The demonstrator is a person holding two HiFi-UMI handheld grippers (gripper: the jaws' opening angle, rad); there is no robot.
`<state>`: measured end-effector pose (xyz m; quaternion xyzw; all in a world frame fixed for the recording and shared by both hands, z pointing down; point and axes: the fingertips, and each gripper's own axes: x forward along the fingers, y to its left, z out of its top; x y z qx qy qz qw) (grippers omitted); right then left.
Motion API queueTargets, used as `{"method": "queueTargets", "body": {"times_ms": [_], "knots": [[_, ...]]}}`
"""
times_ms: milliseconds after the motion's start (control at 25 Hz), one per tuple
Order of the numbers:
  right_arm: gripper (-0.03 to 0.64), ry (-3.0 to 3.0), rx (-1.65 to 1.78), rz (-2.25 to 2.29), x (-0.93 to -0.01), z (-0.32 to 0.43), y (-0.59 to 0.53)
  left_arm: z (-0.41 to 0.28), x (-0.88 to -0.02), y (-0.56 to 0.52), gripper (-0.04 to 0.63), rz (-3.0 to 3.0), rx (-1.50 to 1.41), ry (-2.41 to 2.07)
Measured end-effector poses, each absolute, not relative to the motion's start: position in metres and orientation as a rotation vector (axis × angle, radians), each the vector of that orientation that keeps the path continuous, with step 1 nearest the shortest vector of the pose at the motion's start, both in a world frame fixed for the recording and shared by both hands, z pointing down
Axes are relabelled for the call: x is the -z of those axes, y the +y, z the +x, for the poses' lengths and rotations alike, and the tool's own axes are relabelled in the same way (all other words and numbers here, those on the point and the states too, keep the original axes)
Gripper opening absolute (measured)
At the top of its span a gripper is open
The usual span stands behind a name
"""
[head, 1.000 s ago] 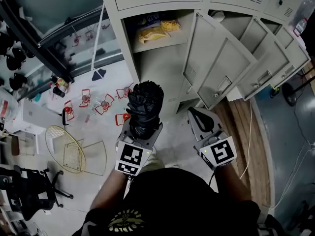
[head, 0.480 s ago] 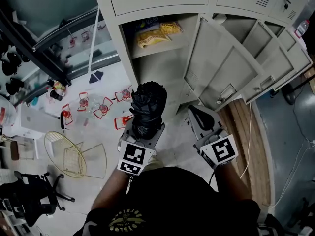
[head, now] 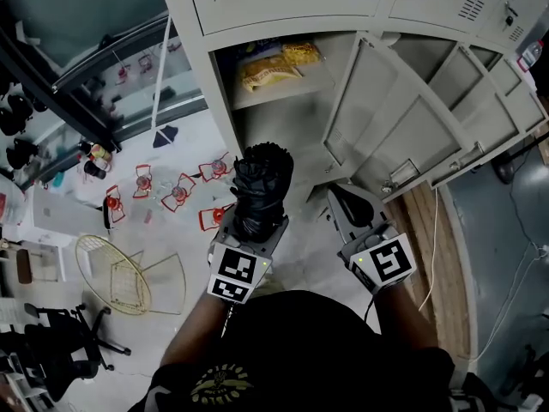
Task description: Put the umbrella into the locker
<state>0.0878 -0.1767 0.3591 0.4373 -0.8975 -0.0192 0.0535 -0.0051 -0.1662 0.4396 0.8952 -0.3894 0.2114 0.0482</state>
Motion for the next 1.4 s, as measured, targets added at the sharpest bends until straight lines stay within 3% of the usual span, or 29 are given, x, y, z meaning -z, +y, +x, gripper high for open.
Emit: {"method": "queueTargets", "body": {"times_ms": [1400], "knots": [[0.029,-2.618,0.083,1.460,-0.350,0.034,-0.259,-0.037,-0.480,-0.241,0.276,2.773,-0.732,-0.896]]}}
